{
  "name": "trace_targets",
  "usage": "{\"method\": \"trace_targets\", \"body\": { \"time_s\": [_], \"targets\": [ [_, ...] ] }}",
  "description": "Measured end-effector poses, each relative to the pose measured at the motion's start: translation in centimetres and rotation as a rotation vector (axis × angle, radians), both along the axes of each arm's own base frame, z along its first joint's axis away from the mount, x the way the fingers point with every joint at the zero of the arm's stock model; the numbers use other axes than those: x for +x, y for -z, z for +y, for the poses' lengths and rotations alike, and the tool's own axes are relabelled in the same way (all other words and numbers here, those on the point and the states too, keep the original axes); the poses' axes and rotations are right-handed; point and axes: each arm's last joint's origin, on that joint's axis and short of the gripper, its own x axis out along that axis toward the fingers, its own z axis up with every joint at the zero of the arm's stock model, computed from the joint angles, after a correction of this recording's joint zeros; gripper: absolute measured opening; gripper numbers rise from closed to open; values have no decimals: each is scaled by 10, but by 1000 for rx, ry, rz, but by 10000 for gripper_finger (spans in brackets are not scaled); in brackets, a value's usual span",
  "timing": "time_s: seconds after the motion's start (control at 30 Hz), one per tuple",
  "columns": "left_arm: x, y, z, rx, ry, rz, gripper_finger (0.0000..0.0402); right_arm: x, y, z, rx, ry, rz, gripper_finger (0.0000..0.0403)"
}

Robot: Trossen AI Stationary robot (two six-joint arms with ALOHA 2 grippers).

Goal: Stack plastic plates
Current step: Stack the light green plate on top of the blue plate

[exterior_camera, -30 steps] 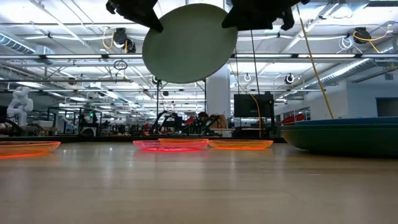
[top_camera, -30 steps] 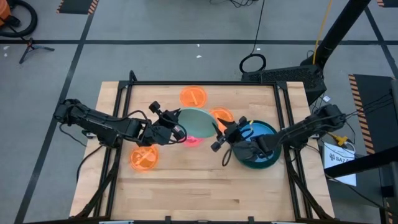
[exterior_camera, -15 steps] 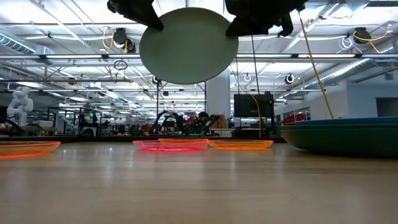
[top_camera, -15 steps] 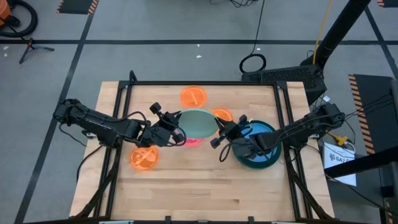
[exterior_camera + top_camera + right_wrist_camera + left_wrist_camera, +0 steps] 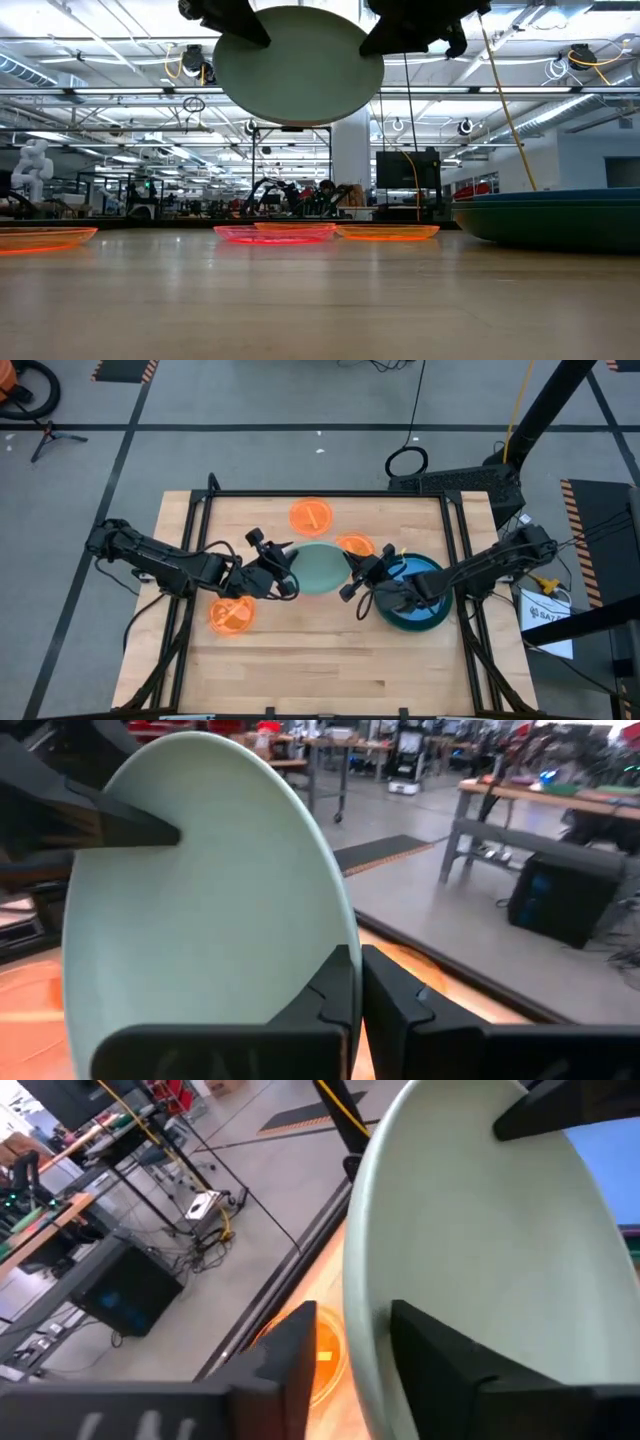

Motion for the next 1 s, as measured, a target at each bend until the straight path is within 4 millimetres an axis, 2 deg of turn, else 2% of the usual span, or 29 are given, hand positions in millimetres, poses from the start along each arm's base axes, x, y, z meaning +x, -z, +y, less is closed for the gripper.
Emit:
{"method": "trace_targets", "body": {
  "time_s": [0.1, 0.27, 0.47, 0.57, 0.73, 0.83, 1.0],
  "targets": [
    [0, 0, -2, 13, 15, 16, 172, -4, -2, -7, 51, -34, 18, 2],
    [-2, 0, -9, 46, 55, 44, 209, -20, -6, -31, 186, -69, 104, 1],
    [-4, -1, -13, 75, 60, 55, 216, -49, -16, -63, 373, -126, 222, 1],
    [-4, -1, -13, 77, 62, 56, 216, -69, -21, -77, 528, -195, 291, 1],
    [-4, -1, -13, 80, 64, 59, 216, -103, -27, -91, 762, -252, 378, 1],
    [-4, -1, -12, 80, 60, 59, 216, -124, -24, -96, 859, -195, 475, 1],
    [-3, -1, -11, 80, 56, 58, 216, -157, -13, -99, 940, 36, 729, 1]
  ]
}}
